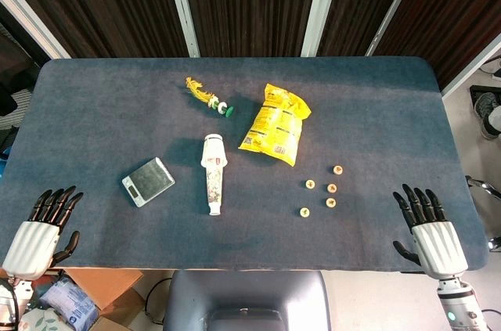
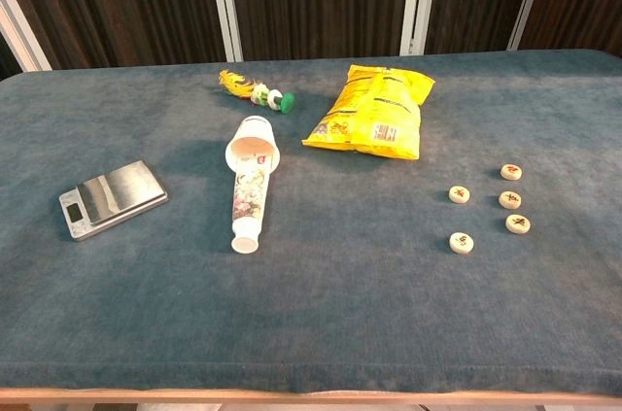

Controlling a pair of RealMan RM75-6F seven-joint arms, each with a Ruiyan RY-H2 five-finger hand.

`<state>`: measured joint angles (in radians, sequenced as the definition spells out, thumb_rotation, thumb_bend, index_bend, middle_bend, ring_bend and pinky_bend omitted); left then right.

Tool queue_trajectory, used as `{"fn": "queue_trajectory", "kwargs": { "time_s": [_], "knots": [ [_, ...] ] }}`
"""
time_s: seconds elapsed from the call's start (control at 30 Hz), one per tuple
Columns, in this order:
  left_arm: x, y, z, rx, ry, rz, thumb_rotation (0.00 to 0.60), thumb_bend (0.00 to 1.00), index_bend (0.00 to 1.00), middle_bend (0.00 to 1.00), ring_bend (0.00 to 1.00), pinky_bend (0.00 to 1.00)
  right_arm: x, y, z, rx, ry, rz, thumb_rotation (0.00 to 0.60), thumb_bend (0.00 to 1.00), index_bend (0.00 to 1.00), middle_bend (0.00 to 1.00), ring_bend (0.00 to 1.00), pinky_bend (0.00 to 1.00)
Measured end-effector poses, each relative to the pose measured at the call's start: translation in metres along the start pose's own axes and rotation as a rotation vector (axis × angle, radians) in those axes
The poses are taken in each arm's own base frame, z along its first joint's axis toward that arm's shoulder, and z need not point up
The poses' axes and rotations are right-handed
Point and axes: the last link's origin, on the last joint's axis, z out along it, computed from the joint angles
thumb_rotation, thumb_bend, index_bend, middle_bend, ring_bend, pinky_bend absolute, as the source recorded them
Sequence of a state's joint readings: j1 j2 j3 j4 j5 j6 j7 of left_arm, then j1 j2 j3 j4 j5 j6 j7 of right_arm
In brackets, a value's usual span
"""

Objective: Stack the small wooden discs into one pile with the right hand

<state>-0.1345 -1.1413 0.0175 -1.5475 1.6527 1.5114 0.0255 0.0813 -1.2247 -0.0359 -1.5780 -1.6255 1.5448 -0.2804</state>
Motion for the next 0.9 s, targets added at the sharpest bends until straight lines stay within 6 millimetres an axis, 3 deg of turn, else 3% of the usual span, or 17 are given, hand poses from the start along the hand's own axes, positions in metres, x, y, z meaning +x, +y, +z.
{"fn": "queue_trajectory", "kwargs": {
  "time_s": [0.2,0.33,0.7,0.9],
  "knots": [
    [-0.001,0.0,0.003,-0.003,-0.011,-0.015,0.6,0.5,0.0,0.0,0.0,0.02,-0.009,-0.012,0.019,0.076,-0.023,0.005,0.6,0.29,0.13,0.0,0.0,0.0],
    [-0.002,0.0,0.006,-0.006,-0.02,-0.013,0.6,0.5,0.0,0.0,0.0,0.02,-0.016,-0.029,0.043,0.163,-0.044,0.004,0.6,0.3,0.24,0.0,0.0,0.0],
    [0.002,-0.003,0.003,0.002,-0.009,-0.015,0.6,0.5,0.0,0.0,0.0,0.02,-0.05,-0.113,0.106,0.406,-0.134,-0.027,0.6,0.43,0.46,0.0,0.0,0.0],
    [0.004,-0.005,0.001,0.005,-0.001,-0.02,0.6,0.5,0.0,0.0,0.0,0.02,-0.065,-0.136,0.126,0.418,-0.152,-0.055,0.6,0.46,0.51,0.0,0.0,0.0]
  ]
}}
